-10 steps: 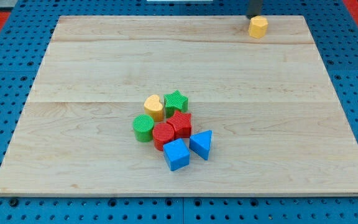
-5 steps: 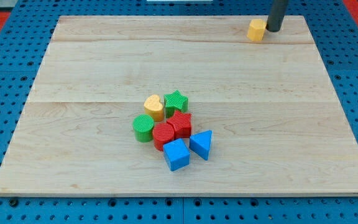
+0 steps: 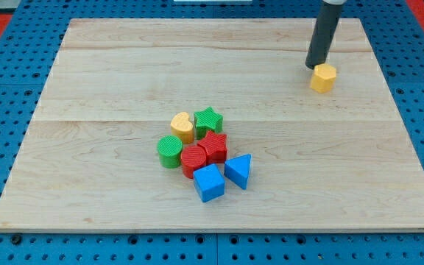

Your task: Move yellow hexagon on bottom right of the board

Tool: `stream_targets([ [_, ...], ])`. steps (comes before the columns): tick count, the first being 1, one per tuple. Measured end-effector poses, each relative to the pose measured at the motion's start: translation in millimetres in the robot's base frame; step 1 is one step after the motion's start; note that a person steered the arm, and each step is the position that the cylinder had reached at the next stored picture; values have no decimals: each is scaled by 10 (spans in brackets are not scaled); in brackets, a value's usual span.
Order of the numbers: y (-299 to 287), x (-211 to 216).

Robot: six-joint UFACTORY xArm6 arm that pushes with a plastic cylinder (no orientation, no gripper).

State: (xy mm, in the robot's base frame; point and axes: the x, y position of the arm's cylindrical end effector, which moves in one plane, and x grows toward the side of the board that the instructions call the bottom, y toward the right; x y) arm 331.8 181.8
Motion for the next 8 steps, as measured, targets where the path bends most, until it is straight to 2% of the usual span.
stream_targets([
  [1, 308, 694],
  [3, 330, 1943],
  [4, 342, 2141],
  [5, 578, 1702],
  [6, 1462, 2231],
  [7, 1226, 2852],
  [8, 828, 2850],
])
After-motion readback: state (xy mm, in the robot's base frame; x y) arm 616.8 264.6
